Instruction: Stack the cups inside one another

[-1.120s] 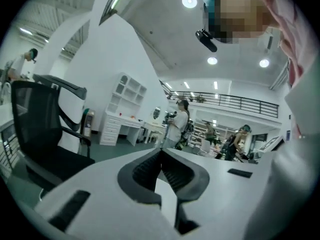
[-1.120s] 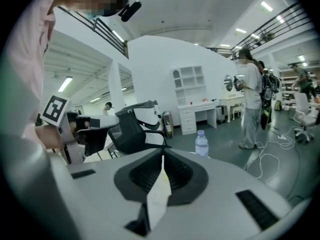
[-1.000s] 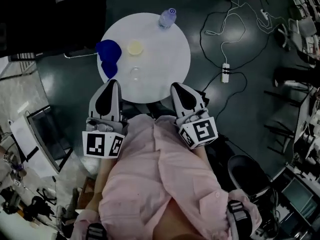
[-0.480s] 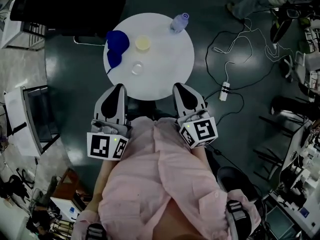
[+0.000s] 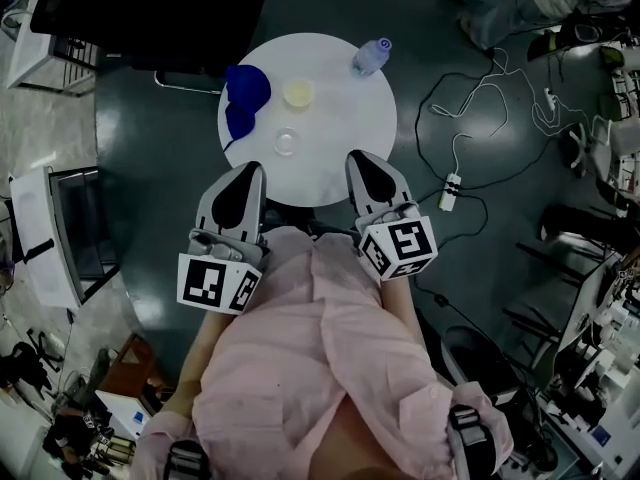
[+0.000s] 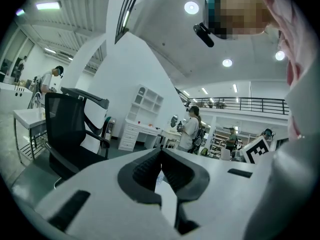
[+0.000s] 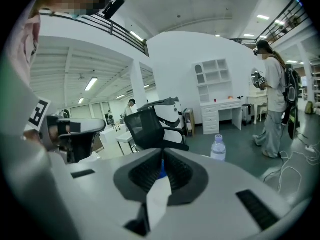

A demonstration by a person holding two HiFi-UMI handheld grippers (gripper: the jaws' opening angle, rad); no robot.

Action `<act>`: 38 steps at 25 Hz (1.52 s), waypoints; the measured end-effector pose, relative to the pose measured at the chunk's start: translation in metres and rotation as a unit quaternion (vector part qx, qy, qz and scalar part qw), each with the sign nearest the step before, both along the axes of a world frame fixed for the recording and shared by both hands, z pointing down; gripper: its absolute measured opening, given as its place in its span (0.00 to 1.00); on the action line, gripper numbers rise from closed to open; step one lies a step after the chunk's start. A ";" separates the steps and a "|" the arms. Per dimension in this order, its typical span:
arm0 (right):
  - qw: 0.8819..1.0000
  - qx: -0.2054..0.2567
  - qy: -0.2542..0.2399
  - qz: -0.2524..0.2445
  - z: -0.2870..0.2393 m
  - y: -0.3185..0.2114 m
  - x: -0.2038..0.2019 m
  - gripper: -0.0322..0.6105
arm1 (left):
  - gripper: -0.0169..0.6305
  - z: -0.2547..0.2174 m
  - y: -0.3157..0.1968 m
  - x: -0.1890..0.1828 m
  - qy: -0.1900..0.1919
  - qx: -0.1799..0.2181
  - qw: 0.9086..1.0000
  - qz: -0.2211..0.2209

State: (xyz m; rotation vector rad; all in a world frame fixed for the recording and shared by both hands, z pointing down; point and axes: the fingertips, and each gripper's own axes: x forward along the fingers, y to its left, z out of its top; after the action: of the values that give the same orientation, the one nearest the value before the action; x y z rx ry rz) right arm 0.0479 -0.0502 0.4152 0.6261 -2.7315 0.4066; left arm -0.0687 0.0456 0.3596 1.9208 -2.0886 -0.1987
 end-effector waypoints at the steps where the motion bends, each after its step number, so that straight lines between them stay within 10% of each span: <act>1: 1.000 -0.003 0.003 -0.009 0.003 -0.003 -0.007 0.11 | 0.05 0.000 0.000 -0.003 0.001 -0.001 1.000 -0.002; 12: 0.990 -0.084 0.087 -0.069 0.090 -0.028 -0.073 0.14 | 0.05 0.012 -0.011 -0.030 0.018 -0.016 1.000 -0.016; 38: 0.911 -0.179 0.327 -0.176 0.271 0.012 -0.098 0.20 | 0.05 0.023 -0.023 -0.068 0.041 -0.039 0.998 -0.036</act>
State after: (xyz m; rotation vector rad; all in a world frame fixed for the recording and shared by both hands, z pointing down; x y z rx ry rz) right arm -0.0497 -0.0381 0.6865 0.1206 -1.9948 0.4827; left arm -0.1364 0.0227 0.3831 1.7637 -2.0820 -0.2053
